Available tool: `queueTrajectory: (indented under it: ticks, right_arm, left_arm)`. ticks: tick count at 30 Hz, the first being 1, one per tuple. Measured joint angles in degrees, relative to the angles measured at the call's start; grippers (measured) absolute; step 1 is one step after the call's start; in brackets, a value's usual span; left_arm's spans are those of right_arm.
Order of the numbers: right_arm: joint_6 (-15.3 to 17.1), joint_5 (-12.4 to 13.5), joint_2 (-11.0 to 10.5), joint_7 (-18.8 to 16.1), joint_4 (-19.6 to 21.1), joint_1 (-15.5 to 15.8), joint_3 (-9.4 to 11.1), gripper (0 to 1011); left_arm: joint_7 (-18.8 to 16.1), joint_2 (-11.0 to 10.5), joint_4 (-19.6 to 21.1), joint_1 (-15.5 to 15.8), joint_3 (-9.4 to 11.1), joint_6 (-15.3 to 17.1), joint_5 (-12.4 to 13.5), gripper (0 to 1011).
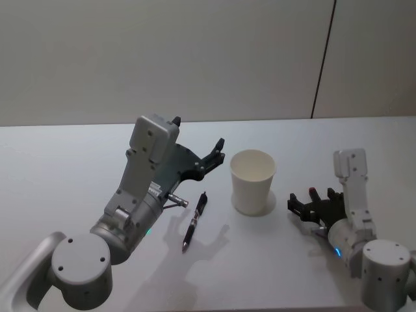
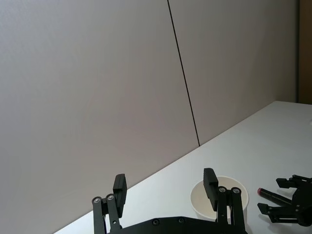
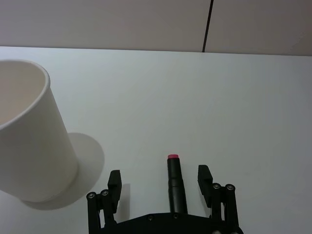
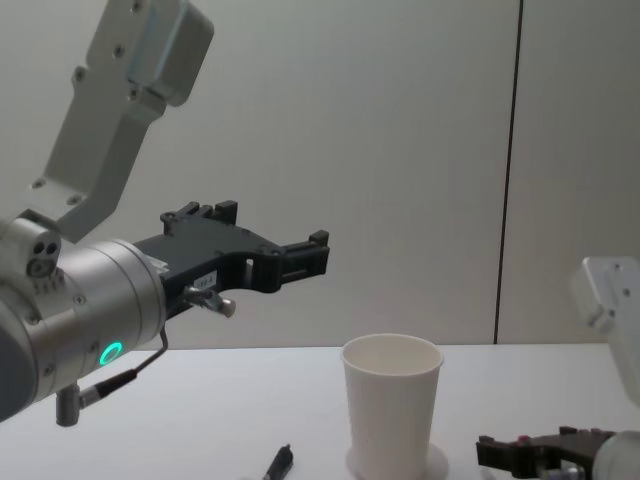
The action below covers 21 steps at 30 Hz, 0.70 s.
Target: Place the pen into the pen holder.
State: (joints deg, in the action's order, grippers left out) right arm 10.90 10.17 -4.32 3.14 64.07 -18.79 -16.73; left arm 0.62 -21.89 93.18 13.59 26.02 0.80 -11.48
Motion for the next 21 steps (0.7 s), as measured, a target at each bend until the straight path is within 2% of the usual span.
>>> queueTrajectory:
  ticks: [8,21]
  right_arm:
    - [0.12,-0.52,0.65,1.08,-1.57,-0.81,-0.16,846]
    - [1.28,0.49,1.78,2.83,-5.76,-2.98,0.43,416]
  left_arm:
    - [0.0,0.0,0.0,0.0,0.0,0.0,0.0,1003]
    - [0.0,0.0,0.0,0.0,0.0,0.0,0.0,1003]
